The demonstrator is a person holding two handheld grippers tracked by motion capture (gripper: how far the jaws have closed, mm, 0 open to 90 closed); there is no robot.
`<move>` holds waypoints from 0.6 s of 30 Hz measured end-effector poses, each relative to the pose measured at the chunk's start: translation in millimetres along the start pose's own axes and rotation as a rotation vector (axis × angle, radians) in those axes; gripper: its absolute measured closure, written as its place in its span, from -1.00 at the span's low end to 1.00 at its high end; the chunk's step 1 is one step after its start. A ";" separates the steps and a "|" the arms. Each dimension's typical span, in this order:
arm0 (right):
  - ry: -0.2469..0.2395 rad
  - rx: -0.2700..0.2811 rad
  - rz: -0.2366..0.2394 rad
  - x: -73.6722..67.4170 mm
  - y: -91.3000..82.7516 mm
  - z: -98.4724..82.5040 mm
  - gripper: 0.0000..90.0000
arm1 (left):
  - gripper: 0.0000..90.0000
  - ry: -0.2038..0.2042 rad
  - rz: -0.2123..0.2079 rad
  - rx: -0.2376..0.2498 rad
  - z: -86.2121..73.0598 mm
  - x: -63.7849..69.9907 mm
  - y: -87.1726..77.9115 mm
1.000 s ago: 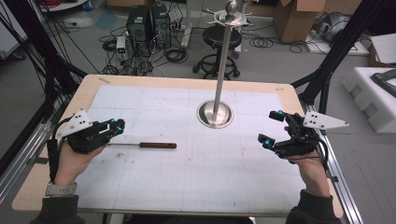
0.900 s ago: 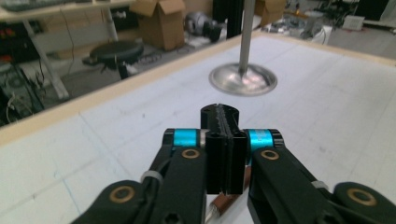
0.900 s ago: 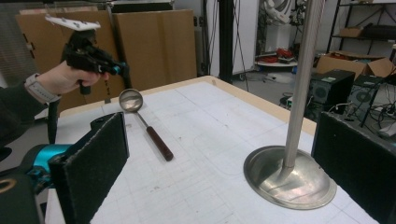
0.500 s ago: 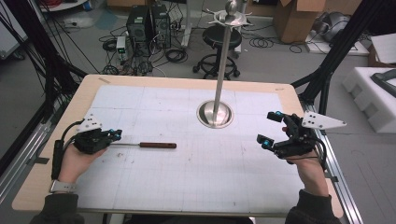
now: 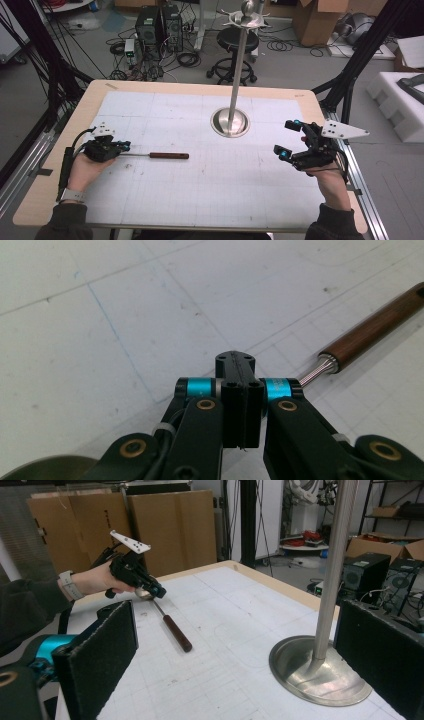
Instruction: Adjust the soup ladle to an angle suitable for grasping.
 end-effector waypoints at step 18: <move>0.002 -0.008 -0.001 1.1 1.0 -2.8 -0.94 | 1.00 -0.004 0.056 -0.122 -14.6 -2.6 4.5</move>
Point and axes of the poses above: each handheld gripper's, and its own axes: y roughly forward along the jaws, z roughly out of its top, x roughly to its right, the point moved 6 cm from there along y, roughly forward along the jaws, and after that the axes turned 9 degrees about x, right-handed, at the moved point
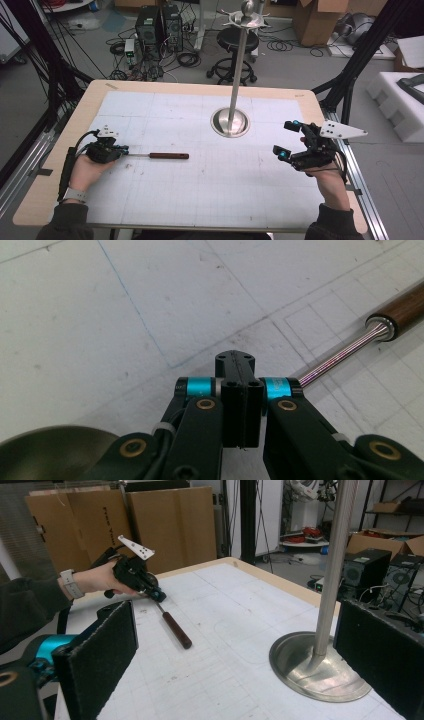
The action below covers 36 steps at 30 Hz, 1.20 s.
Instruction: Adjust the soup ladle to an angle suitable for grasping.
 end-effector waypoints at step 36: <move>-0.014 -0.007 -0.005 2.0 5.6 0.3 -0.94 | 1.00 -0.111 0.090 0.010 -31.3 34.9 -50.4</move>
Point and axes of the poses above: each handheld gripper's, and its own axes: y roughly forward along the jaws, z roughly out of its top, x roughly to its right, the point moved 6 cm from there along y, roughly forward along the jaws, and after that the axes turned 9 degrees about x, right-handed, at the moved point
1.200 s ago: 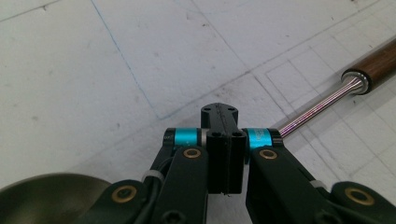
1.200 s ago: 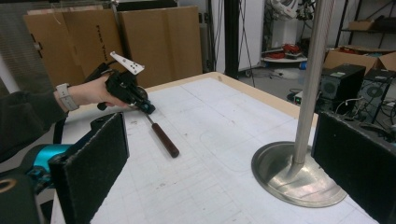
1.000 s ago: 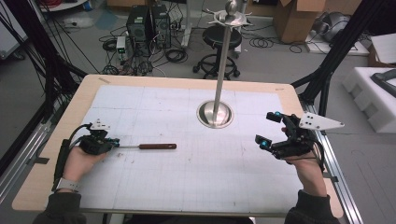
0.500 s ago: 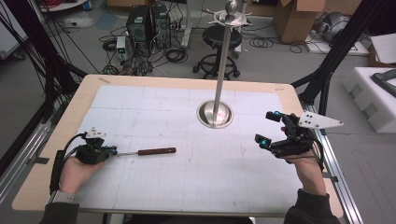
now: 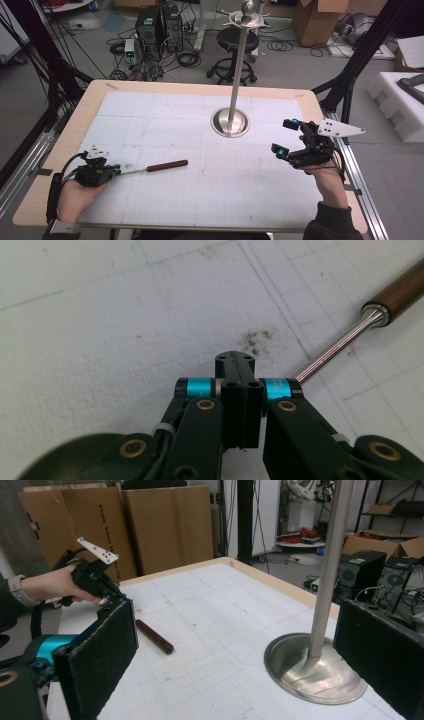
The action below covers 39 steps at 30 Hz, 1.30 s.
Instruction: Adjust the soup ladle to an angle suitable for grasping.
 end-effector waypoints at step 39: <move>0.014 0.001 0.015 2.6 0.3 -0.3 -0.94 | -0.87 0.482 -0.510 -0.149 71.9 28.6 -21.9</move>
Point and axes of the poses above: each handheld gripper's, and its own axes: y roughly forward along the jaws, z roughly out of its top, x roughly to its right, the point moved 6 cm from there along y, roughly forward along the jaws, and after that the axes turned 9 degrees about x, right-handed, at the moved point
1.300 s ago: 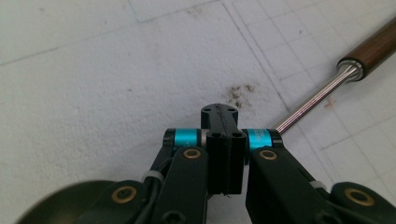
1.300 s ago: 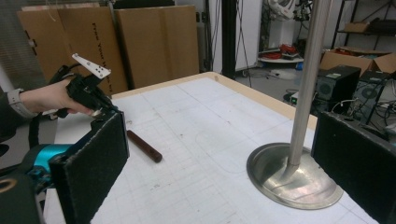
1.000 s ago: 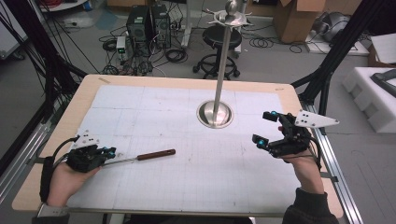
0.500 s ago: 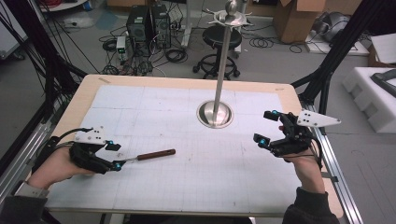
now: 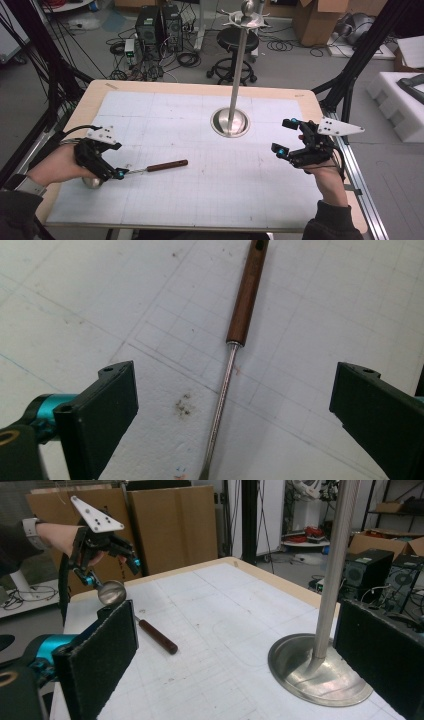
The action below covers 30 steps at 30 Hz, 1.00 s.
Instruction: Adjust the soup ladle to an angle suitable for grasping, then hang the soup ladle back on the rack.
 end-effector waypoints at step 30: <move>0.013 0.008 -0.007 3.7 -1.9 -0.5 -0.94 | -0.17 0.128 -0.057 -0.394 -28.0 -12.4 50.4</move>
Point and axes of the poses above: each handheld gripper's, and its own axes: y roughly forward along the jaws, z roughly out of its top, x roughly to its right, the point moved 6 cm from there along y, roughly forward along the jaws, and after that the axes turned 9 degrees about x, right-handed, at the moved point
